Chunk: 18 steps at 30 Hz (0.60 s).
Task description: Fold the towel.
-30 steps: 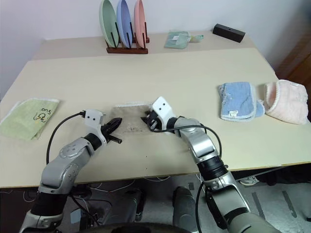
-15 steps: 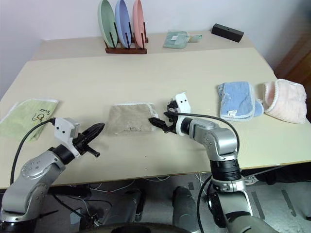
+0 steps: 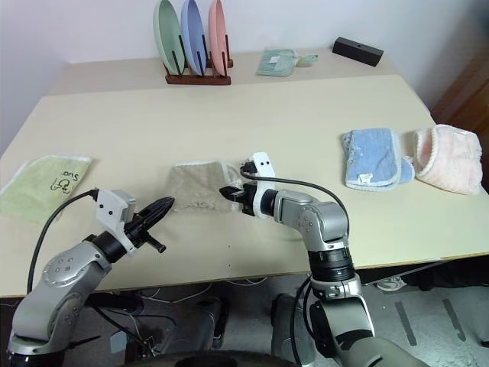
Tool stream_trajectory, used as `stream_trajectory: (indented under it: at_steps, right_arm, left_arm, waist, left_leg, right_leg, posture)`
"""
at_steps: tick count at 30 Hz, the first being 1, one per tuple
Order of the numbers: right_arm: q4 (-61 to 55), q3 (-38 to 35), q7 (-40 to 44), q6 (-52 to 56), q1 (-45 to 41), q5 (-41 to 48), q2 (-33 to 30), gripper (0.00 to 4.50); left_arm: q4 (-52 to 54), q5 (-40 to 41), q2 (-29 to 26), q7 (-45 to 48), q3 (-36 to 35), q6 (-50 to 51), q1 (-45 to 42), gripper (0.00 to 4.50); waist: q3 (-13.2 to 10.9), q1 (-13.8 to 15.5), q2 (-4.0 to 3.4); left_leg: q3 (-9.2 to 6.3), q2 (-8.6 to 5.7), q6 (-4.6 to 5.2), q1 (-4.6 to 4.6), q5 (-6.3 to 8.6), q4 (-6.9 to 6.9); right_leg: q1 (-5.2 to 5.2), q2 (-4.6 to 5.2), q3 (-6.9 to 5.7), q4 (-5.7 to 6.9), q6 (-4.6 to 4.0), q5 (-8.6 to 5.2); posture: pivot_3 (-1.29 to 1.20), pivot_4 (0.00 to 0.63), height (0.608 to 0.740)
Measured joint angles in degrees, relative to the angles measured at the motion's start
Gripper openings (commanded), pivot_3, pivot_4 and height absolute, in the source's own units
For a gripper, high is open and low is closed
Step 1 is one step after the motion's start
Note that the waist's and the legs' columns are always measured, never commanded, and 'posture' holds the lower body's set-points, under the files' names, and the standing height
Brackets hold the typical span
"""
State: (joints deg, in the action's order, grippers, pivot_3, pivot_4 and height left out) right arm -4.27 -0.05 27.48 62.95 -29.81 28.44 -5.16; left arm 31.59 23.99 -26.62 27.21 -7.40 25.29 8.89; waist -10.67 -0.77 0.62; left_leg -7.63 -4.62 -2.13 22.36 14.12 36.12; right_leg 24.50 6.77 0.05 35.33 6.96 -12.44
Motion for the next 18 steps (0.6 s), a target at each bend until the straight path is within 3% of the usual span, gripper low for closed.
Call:
stream_trajectory:
  at_steps: [6, 13, 18]
  right_arm:
    - [-4.2, -4.4, -0.7, -4.3, -0.7, 1.0, -3.8, 0.04]
    - [-1.8, -23.8, -10.9, -13.4, -7.0, 0.4, -13.6, 0.04]
    - [0.0, -34.5, -19.9, -13.7, -6.9, 1.9, -14.2, 0.04]
  left_arm:
    - [-0.2, -0.9, 1.0, 0.1, 2.3, 0.0, -1.5, 0.00]
    - [-5.7, -1.8, 2.3, 2.4, 8.0, -0.1, -8.5, 0.00]
    - [-10.0, -2.2, 3.6, 4.6, 10.8, -1.2, -14.0, 0.00]
  waist:
    - [0.0, 0.1, -0.01]
    - [0.0, 0.2, -0.03]
    - [0.0, 0.1, -0.09]
  left_leg:
    - [0.01, -0.02, 0.00, 0.02, 0.00, 0.02]
    - [0.01, -0.18, 0.01, 0.03, 0.00, -0.02]
    - [0.07, -0.12, 0.02, 0.02, -0.01, -0.01]
  right_leg:
    - [-0.01, 0.00, -0.01, -0.01, 0.01, 0.00]
    - [-0.03, 0.01, -0.04, -0.03, 0.01, 0.00]
    - [-0.02, 0.01, -0.03, 0.00, -0.01, 0.01]
  posture:
    - [0.00, 0.150, 0.740]
    - [0.00, 0.150, 0.740]
    - [0.00, 0.150, 0.740]
